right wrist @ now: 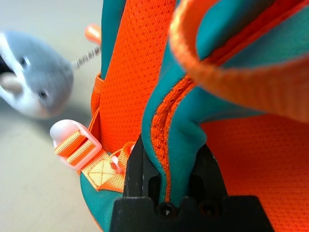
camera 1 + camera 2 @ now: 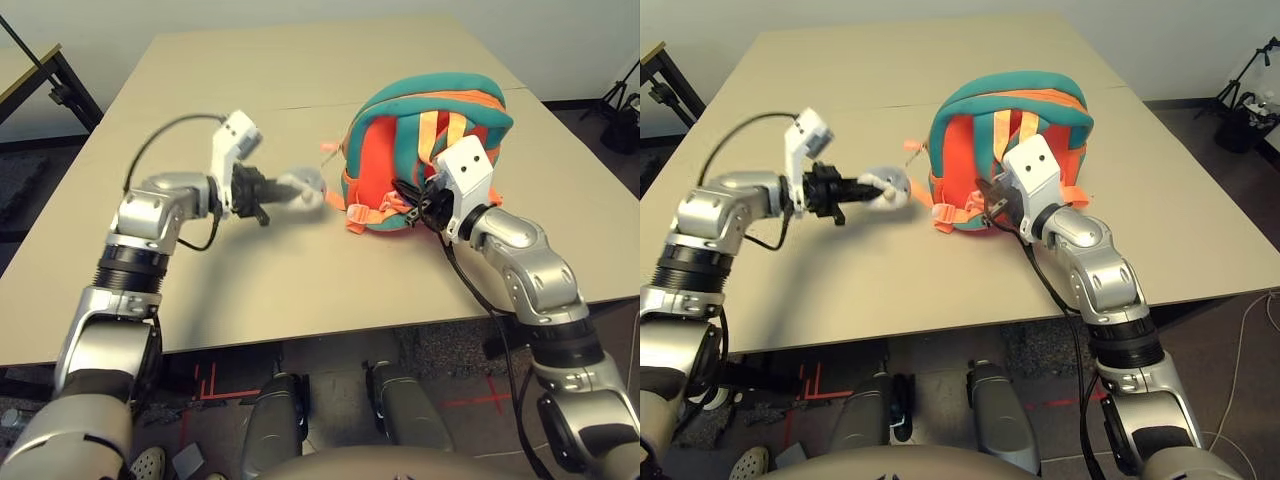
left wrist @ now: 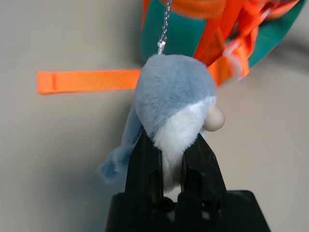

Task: Put the pencil case into the backpack and zip it.

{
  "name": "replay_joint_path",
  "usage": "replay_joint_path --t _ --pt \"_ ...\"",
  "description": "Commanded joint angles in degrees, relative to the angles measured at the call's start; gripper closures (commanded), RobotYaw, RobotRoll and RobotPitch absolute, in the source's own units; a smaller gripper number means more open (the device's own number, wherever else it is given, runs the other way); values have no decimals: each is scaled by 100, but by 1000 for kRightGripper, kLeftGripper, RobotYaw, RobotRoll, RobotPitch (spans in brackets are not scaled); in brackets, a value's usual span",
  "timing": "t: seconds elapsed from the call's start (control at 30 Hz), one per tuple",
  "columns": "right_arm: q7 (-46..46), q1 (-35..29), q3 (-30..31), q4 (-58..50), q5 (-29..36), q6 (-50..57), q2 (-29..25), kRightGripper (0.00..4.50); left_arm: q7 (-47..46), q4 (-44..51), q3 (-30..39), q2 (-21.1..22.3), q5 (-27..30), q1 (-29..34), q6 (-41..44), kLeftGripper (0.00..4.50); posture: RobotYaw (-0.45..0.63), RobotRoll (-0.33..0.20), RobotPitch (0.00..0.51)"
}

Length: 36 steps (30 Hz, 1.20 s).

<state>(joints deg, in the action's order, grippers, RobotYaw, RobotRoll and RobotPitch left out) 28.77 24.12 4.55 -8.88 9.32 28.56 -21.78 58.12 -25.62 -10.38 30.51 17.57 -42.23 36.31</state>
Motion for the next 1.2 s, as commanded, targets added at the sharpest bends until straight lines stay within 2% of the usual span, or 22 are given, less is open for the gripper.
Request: replay_joint_path --t 0.03,0.2,0.37,0.4,0.5,0.63,0.7,0.83,0.9,1.2 --pt "66 -14 172 66 -69 24 10 4307 1 -751 -279 -152 -473 30 -374 4318 -150 0 63" --pt "80 11 172 83 -77 15 5 4307 -99 -1160 -238 -388 -660 -95 -828 4318 -151 0 71" --pt "62 18 158 61 -58 43 19 4307 -455 -840 260 -599 -407 -173 -883 4319 -150 0 87" --pt "47 19 125 15 -9 109 43 4307 -407 -573 311 -594 -305 -144 -730 3600 -151 0 91" --pt "59 20 23 -150 145 372 48 4307 -348 29 382 -572 -140 -62 -313 2413 -154 0 102" --pt "93 -36 -168 -502 384 804 -35 3074 -357 587 408 -508 -45 25 74 775 -158 0 112" --pt "130 -92 -270 -734 492 947 -142 2287 -376 786 424 -500 -11 55 220 10 -169 0 128" --pt "204 -282 -509 -1240 744 1279 -389 676 -398 1084 414 -504 38 153 425 0 -184 0 142" --pt "232 -406 -662 -1488 900 1484 -528 37 -401 1167 390 -508 36 205 479 0 -196 0 149" --pt "242 -1139 -1595 -2344 1601 2259 -1116 37 -372 1253 373 -482 73 206 581 0 -241 0 160"
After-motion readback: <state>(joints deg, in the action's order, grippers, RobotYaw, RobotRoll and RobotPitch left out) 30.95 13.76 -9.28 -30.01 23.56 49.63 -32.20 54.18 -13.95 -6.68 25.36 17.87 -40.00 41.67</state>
